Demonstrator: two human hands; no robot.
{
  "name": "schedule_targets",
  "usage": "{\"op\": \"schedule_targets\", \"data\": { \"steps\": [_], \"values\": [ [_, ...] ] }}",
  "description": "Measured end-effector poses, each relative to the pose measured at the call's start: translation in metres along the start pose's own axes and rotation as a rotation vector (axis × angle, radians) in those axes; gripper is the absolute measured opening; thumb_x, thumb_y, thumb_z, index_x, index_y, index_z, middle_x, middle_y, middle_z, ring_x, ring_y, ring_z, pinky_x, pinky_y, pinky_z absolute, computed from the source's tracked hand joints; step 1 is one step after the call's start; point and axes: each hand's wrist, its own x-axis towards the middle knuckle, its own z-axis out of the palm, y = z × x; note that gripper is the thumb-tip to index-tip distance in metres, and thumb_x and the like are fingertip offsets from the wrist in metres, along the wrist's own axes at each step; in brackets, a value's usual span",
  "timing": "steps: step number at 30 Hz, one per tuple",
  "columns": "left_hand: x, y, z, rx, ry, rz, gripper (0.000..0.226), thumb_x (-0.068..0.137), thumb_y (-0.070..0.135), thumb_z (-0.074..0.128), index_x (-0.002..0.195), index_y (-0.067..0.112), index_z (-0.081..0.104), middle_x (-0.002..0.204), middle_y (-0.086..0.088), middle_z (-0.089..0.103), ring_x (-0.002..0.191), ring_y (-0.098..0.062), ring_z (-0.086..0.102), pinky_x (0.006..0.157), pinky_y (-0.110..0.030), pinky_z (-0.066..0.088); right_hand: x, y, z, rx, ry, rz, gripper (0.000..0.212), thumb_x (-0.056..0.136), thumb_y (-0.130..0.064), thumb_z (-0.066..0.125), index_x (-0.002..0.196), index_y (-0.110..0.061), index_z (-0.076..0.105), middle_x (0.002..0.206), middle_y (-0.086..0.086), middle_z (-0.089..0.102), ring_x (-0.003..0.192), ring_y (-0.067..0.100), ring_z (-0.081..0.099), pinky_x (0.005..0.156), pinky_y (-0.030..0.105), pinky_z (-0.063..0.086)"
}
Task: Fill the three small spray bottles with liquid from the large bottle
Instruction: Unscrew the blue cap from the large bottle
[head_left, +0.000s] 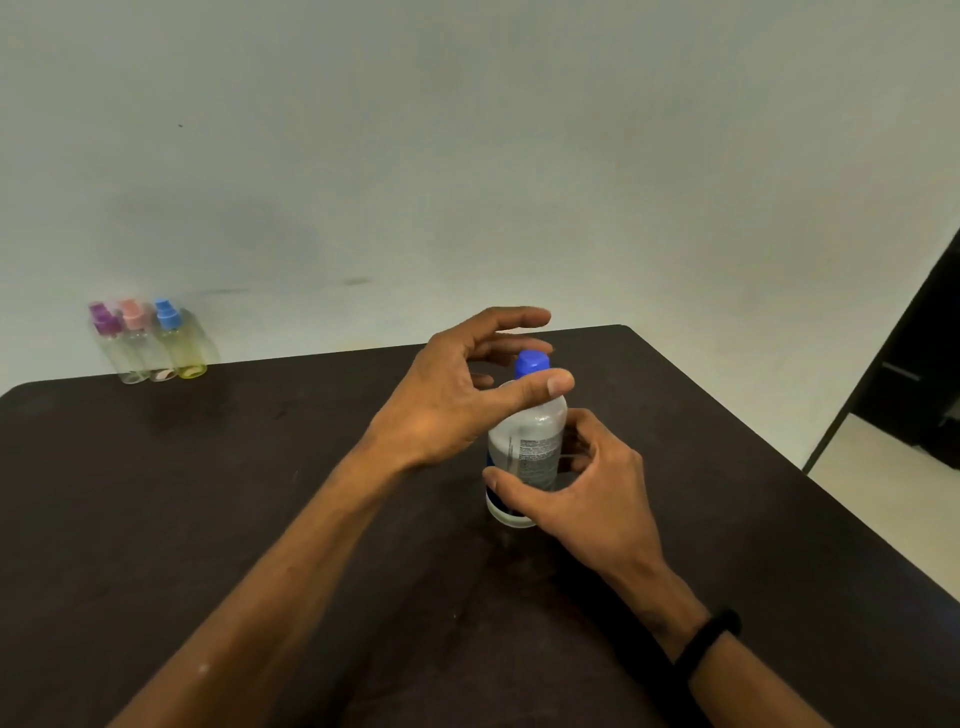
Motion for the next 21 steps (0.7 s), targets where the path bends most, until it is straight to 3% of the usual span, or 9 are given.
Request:
{"op": "schedule_targets", "data": {
  "steps": [4,8,14,21],
  "values": [
    [-0.002,0.000,-0.010,-0.078,-0.122,0.002,0.035,0.101,0.029,0.064,0.136,0.024,0.067,0.124,0.009,0.076,0.124,-0.005,0.067,0.111,-0.037,0.053,0.000,0.001,0.001,0.000,0.018,-0.019,0.063,0.064,-0.043,0.101,0.117,-0.029,0.071,0.102,-0.018,0.077,0.096,0.000,0.075,0.085,0.026,0.062],
    [-0.002,-0.005,-0.018,-0.030,-0.165,0.030,0.035,0.105,0.017,0.062,0.139,0.024,0.065,0.127,0.009,0.076,0.127,-0.007,0.066,0.114,-0.042,0.051,0.000,0.001,0.001,-0.001,0.019,-0.032,0.064,0.064,-0.043,0.101,0.118,-0.029,0.070,0.102,-0.019,0.077,0.097,0.000,0.074,0.084,0.023,0.062],
    [0.002,-0.007,-0.014,0.004,-0.055,0.043,0.032,0.093,0.024,0.078,0.125,0.027,0.075,0.119,0.012,0.077,0.114,-0.008,0.071,0.109,-0.049,0.053,0.000,0.002,0.000,-0.010,0.014,-0.033,0.064,0.064,-0.043,0.101,0.118,-0.029,0.070,0.101,-0.021,0.076,0.096,-0.002,0.073,0.082,0.019,0.060],
    [0.002,-0.005,-0.007,0.066,0.069,0.036,0.031,0.079,0.038,0.089,0.107,0.029,0.078,0.104,0.018,0.079,0.101,0.001,0.072,0.104,-0.037,0.054,0.000,0.002,0.001,-0.037,0.014,-0.041,0.066,0.064,-0.045,0.101,0.120,-0.026,0.070,0.104,-0.019,0.075,0.097,-0.004,0.072,0.082,0.013,0.058]
  ]
}}
